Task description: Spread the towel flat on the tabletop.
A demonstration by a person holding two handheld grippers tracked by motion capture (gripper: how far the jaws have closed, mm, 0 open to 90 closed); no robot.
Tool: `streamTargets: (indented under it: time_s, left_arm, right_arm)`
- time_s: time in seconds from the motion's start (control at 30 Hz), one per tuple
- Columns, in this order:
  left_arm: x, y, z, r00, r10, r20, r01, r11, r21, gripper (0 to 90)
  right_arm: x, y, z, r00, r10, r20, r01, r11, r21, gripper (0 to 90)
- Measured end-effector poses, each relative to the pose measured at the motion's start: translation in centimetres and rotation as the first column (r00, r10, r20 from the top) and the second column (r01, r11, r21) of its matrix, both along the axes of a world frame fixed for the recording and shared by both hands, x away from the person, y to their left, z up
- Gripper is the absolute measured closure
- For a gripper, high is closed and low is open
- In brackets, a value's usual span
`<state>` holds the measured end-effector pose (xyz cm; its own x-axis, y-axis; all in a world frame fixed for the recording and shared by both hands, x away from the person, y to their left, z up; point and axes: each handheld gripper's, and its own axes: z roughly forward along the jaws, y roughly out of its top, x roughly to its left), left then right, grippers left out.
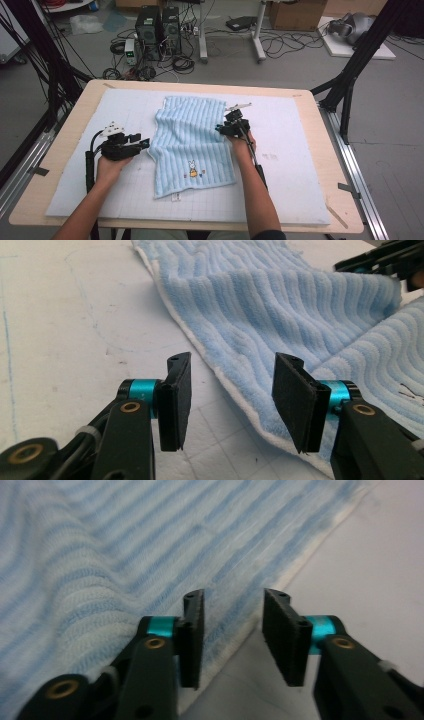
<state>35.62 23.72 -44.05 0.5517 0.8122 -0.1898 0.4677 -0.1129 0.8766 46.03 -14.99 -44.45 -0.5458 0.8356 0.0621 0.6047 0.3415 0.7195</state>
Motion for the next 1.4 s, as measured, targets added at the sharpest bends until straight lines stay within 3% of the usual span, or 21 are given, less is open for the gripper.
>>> streamTargets:
  time_s: [0.07,0.13,0.2,0.3,0.43,0.47,0.53,0.77,0.83,0.97,1.03,1.1,1.17,1.23,1.27,1.3,1.33,1.4]
  left_arm:
    - [0.0,-0.1,0.0,1.0,-0.003,0.007,0.003,1.0,-0.001,50.2]
    - [0.0,-0.2,0.0,1.0,-0.005,0.006,0.005,1.0,-0.001,49.8]
    - [0.1,-0.3,0.0,1.0,-0.007,0.004,0.007,1.0,0.0,49.1]
    - [0.0,-0.4,0.0,0.9999,-0.011,0.005,0.011,0.9999,-0.003,48.5]
    - [0.0,-1.0,-0.1,0.9996,-0.028,-0.008,0.028,0.9996,-0.01,46.9]
    - [0.0,-1.2,-0.1,0.9994,-0.035,-0.005,0.035,0.9994,-0.006,46.8]
    - [-0.1,-1.5,-0.1,0.9989,-0.046,-0.006,0.046,0.9989,-0.01,46.8]
    - [-0.2,-2.4,-0.2,0.9958,-0.087,-0.03,0.087,0.9961,0.014,45.2]
    - [-0.2,-2.7,-0.3,0.9952,-0.091,-0.036,0.092,0.9955,0.023,45.0]
    - [0.4,-3.6,-0.6,0.9947,-0.092,-0.045,0.094,0.994,0.055,45.5]
    - [0.9,-4.1,-0.7,0.997,-0.066,-0.04,0.069,0.9947,0.077,45.7]
    - [1.8,-4.4,-0.6,0.9985,-0.037,-0.04,0.04,0.9964,0.075,46.1]
    - [2.8,-4.6,-0.6,0.9981,-0.016,-0.06,0.021,0.9966,0.079,46.0]
    - [3.4,-5.1,-1.0,0.9974,-0.002,-0.072,0.009,0.9955,0.095,46.1]
    - [3.7,-5.3,-1.1,0.9949,0.004,-0.101,0.007,0.9933,0.115,48.0]
    - [3.9,-5.4,-1.1,0.9938,-0.009,-0.111,0.023,0.9916,0.127,51.0]
    - [3.8,-5.6,-1.1,0.9948,-0.005,-0.102,0.02,0.9888,0.148,56.4]
    - [3.8,-6.2,-1.0,0.9956,-0.041,-0.084,0.057,0.979,0.196,80.7]
  right_arm:
    - [0.3,0.1,0.2,0.9998,0.017,-0.002,-0.017,1.0,-0.01,85.7]
    - [0.6,0.3,0.4,0.9992,0.028,0.03,-0.025,0.995,-0.096,86.7]
    - [0.9,0.0,0.5,0.9976,-0.016,0.068,0.025,0.991,-0.128,87.2]
    - [1.6,-1.8,0.5,0.992,-0.1,0.078,0.109,0.986,-0.129,87.2]
    - [2.4,-3.8,1.0,0.97,-0.218,0.107,0.233,0.962,-0.146,87.0]
    - [2.5,-4.0,1.0,0.9663,-0.237,0.1,0.249,0.96,-0.13,85.5]
    - [2.2,-4.0,0.9,0.9639,-0.25,0.092,0.258,0.962,-0.089,72.7]
    - [-1.3,-4.5,2.4,0.9764,-0.146,0.16,0.144,0.989,0.023,54.7]
    - [-2.8,-4.7,2.5,0.9811,-0.099,0.166,0.098,0.995,0.018,53.4]
    - [-5.4,-5.0,2.0,0.992,-0.005,0.126,0.002,1.0,0.024,50.0]
    - [-6.4,-4.9,1.6,0.995,0.031,0.095,-0.034,0.999,0.037,46.3]
    - [-6.8,-4.4,1.2,0.9975,0.068,0.02,-0.068,0.998,0.007,43.7]
    - [-7.0,-3.9,1.0,0.9952,0.098,0.0,-0.098,0.995,-0.034,44.0]
    - [-7.1,-3.5,1.0,0.9941,0.108,0.014,-0.107,0.992,-0.06,47.2]
    - [-7.0,-3.2,0.8,0.9934,0.112,0.021,-0.111,0.991,-0.074,49.5]
    - [-6.8,-3.1,0.6,0.9933,0.115,0.012,-0.114,0.989,-0.09,57.2]
    - [-6.7,-3.0,0.4,0.9934,0.114,0.004,-0.114,0.99,-0.084,61.7]
    - [-6.5,-2.8,0.5,0.9926,0.122,0.004,-0.121,0.989,-0.081,79.2]
